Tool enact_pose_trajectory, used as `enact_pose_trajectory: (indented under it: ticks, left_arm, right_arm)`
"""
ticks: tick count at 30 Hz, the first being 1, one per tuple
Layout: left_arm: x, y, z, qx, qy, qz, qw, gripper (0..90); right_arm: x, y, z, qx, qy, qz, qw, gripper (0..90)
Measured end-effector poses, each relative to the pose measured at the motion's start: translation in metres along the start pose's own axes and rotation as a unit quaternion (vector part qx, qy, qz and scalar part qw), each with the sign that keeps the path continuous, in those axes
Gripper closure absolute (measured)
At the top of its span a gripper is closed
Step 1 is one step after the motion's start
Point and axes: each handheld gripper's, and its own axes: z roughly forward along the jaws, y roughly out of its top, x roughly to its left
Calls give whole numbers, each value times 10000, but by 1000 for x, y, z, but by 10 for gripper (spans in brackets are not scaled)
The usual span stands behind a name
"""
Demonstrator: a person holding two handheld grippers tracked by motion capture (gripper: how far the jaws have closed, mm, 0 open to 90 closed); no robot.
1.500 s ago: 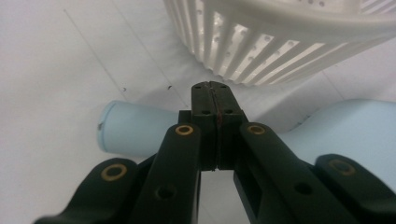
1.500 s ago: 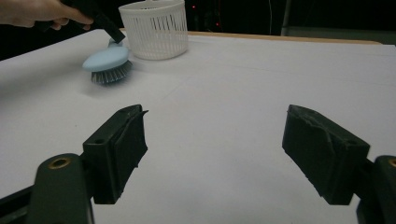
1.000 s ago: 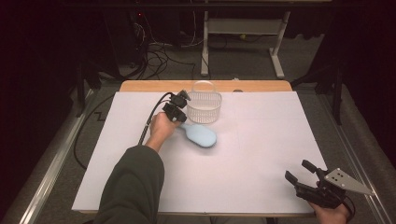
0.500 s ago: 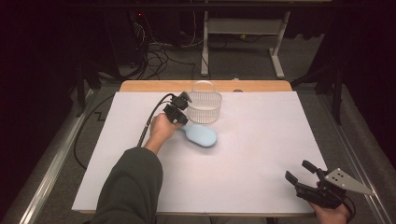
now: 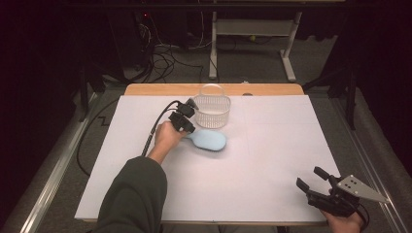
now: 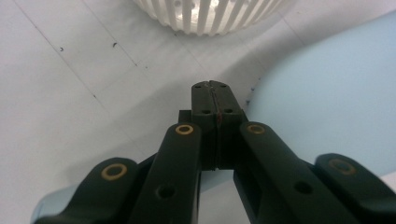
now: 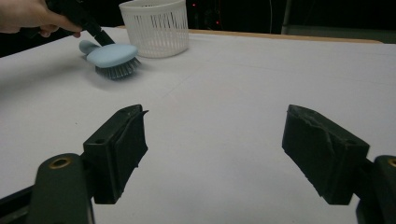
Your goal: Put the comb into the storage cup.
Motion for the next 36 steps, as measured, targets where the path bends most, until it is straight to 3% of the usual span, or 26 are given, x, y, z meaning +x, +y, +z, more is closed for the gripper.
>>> enact_pose_trajectory:
  ticks: [5, 22, 36]
  left_arm:
    - [0, -6, 0, -43, -59, -25, 10000, 882]
    - [-7, -15, -5, -28, -128, 188, 9997, 883]
    - [-7, -24, -11, -28, -293, 191, 9994, 883]
  right_arm:
    - [0, 0, 0, -5, -1, -6, 10000, 223]
    - [0, 0, 1, 8, 5, -22, 10000, 223]
    - [0, 0, 2, 34, -15, 0, 10000, 223]
